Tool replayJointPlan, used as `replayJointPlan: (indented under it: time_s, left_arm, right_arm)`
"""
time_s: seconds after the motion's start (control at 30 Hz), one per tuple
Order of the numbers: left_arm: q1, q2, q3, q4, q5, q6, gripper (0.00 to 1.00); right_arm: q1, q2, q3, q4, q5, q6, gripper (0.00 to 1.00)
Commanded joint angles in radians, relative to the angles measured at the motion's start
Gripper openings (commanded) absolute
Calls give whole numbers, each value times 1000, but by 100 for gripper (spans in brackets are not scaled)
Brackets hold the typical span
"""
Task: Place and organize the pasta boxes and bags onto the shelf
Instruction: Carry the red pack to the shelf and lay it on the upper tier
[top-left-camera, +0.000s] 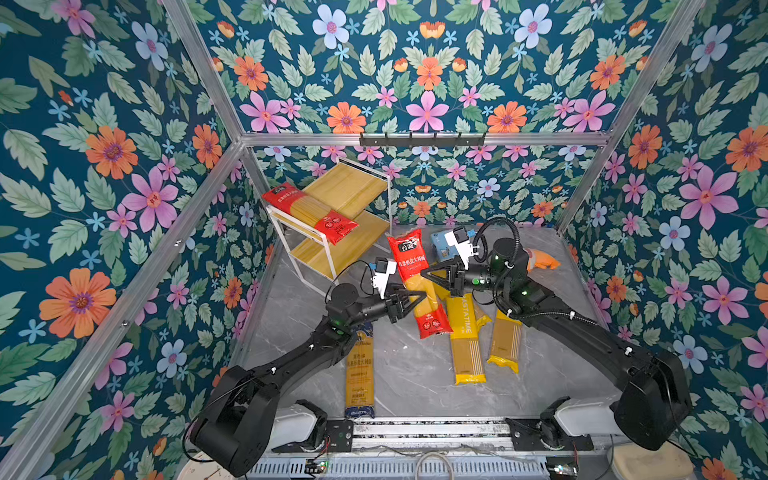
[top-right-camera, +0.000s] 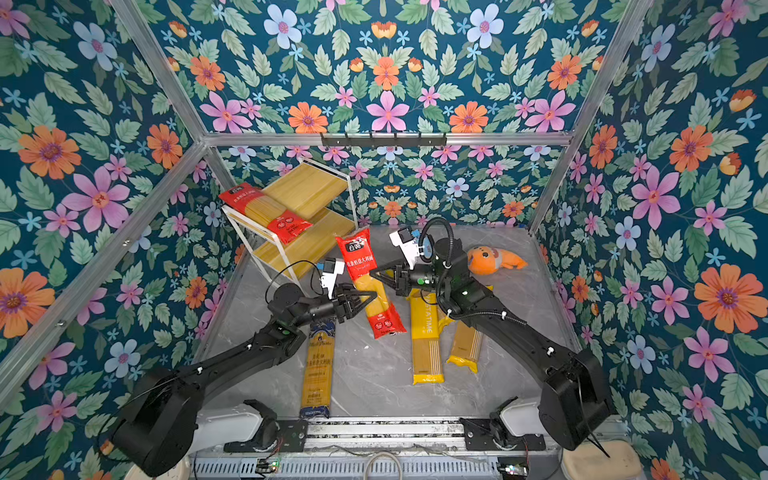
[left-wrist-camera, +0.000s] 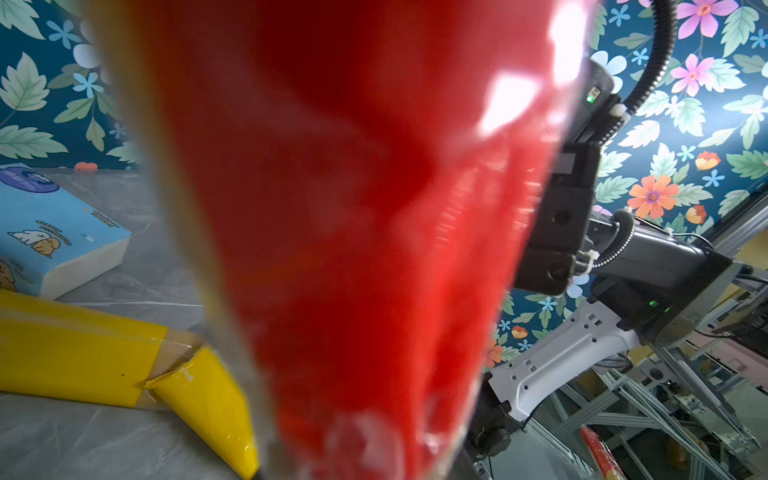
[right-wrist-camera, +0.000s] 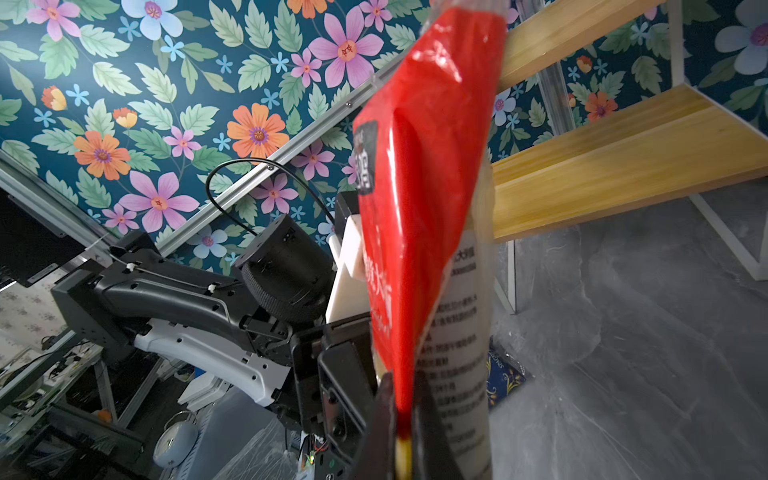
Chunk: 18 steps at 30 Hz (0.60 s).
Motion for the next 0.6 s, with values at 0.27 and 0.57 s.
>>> replayJointPlan:
  time_s: [0.27,0.57]
  left_arm:
    - [1,15,65,89,-41,-19,18]
    - [20,-19,98,90,-281,-49,13]
  right_arm:
    - [-61,-29,-96,202,56,173,36]
    - [-88,-115,-289,225,176,282,66]
